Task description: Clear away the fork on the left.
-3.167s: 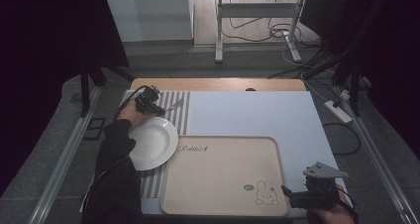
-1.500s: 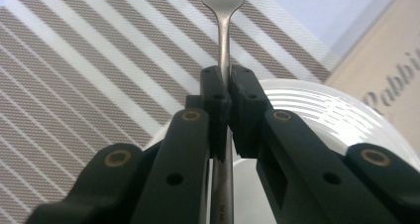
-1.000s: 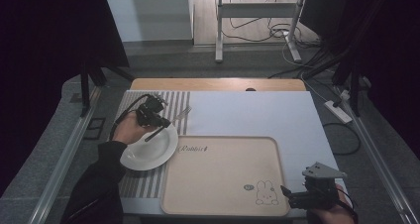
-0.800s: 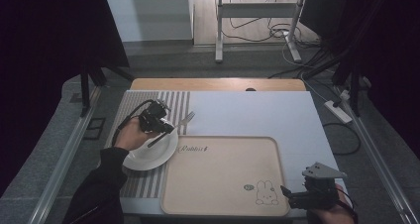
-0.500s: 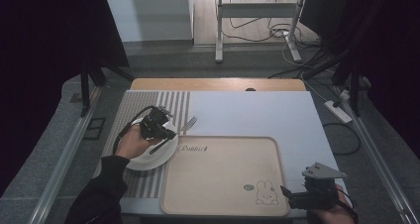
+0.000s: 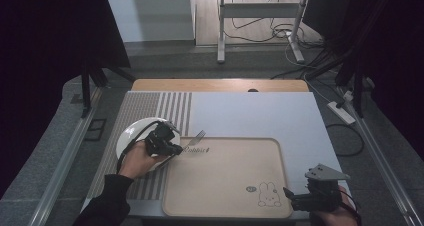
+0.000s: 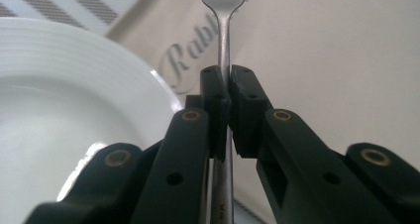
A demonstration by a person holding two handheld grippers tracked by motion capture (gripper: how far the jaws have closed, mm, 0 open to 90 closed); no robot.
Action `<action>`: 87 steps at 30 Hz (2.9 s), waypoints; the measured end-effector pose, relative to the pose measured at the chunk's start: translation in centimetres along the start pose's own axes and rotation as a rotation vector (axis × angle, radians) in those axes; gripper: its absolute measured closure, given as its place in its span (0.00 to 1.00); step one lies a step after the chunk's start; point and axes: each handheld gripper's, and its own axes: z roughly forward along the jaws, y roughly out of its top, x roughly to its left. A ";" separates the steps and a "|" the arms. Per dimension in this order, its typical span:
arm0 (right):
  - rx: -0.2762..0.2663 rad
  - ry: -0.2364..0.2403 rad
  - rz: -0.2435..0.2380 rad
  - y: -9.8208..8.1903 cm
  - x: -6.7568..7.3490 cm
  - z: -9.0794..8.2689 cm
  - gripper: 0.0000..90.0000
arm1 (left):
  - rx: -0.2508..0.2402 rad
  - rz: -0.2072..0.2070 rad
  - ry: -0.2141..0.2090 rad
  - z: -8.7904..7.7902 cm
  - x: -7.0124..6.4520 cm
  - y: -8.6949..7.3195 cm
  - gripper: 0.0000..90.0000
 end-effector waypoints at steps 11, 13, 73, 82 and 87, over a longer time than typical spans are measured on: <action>-0.005 0.003 -0.004 0.0 0.0 -0.1 0.00 | 0.018 -0.006 -0.039 1.6 -4.1 -0.3 0.95; -0.005 0.001 -0.006 0.0 0.0 -0.1 0.00 | 0.021 -0.015 -0.047 2.1 -4.7 -0.4 0.95; 0.004 0.008 -0.010 0.0 0.1 0.0 0.00 | 0.015 -0.031 0.008 5.0 -4.3 -1.1 0.99; 0.005 0.008 -0.011 0.0 0.1 0.0 0.00 | 0.006 -0.070 0.006 4.7 -3.3 -1.6 0.99; 0.004 0.008 -0.010 0.0 0.1 0.0 0.00 | 0.006 -0.099 0.010 4.5 -2.6 -1.9 0.99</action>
